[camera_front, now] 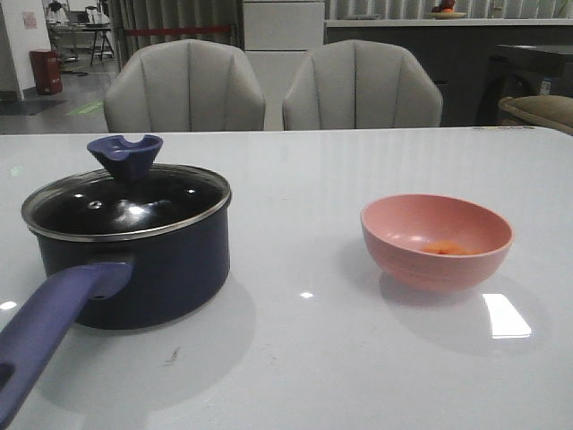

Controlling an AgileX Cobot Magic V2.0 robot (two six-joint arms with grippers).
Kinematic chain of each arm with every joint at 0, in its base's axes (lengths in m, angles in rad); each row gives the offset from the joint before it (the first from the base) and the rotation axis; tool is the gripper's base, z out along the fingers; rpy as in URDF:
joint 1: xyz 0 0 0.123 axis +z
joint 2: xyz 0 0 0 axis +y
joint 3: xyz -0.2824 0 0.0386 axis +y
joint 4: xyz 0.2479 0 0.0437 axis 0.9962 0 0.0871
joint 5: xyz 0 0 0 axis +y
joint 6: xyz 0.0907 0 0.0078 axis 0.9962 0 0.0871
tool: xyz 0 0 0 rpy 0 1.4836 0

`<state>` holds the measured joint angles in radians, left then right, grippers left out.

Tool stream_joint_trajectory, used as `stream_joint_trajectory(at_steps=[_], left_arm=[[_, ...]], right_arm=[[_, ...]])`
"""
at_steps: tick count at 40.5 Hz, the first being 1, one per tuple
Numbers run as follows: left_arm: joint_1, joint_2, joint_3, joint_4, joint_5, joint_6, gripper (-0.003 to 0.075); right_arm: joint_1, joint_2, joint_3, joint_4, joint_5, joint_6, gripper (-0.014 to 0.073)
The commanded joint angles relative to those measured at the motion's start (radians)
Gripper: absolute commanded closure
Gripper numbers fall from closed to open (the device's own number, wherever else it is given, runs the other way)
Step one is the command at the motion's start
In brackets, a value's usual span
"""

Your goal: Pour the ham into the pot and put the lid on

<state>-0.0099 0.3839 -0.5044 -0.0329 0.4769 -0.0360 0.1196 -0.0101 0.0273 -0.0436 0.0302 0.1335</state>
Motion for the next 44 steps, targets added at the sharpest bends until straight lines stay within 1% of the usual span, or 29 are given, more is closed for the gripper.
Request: stream_joint_trajectory(at_steps=[1, 7, 12, 16, 24, 29, 34, 38, 44], left_arm=[[-0.004, 0.099, -0.099, -0.026, 0.023, -0.001, 0.0105], [-0.004, 0.246, -0.219, -0.049, 0.127, -0.001, 0.0105], [-0.004, 0.391, -0.330, -0.049, 0.266, -0.001, 0.0105], [-0.004, 0.504, -0.415, -0.045, 0.348, -0.001, 0.0105], [-0.021, 0.714, -0.552, -0.051, 0.416, -0.001, 0.0105], [-0.087, 0.827, -0.629, -0.067, 0.420, -0.001, 0.0125], [-0.186, 0.916, -0.700, -0.074, 0.424, -0.008, 0.0129], [-0.265, 0.986, -0.764, -0.067, 0.426, -0.050, 0.0129], [-0.344, 1.092, -0.852, -0.032, 0.453, -0.122, 0.0129]], right_arm=[[-0.005, -0.020, -0.005, -0.009, -0.089, -0.004, 0.0436], [-0.005, -0.020, -0.005, -0.009, -0.089, -0.004, 0.0436], [-0.005, -0.020, -0.005, -0.009, -0.089, -0.004, 0.0436], [-0.005, -0.020, -0.005, -0.009, -0.089, -0.004, 0.0436], [-0.005, -0.020, -0.005, -0.009, -0.089, -0.004, 0.0436], [-0.005, -0.020, -0.005, -0.009, -0.089, -0.004, 0.0436], [-0.005, -0.020, -0.005, -0.009, -0.089, -0.004, 0.0436], [-0.005, -0.020, -0.005, -0.009, -0.089, -0.004, 0.0436], [-0.005, -0.020, -0.005, -0.009, -0.089, -0.004, 0.0436]])
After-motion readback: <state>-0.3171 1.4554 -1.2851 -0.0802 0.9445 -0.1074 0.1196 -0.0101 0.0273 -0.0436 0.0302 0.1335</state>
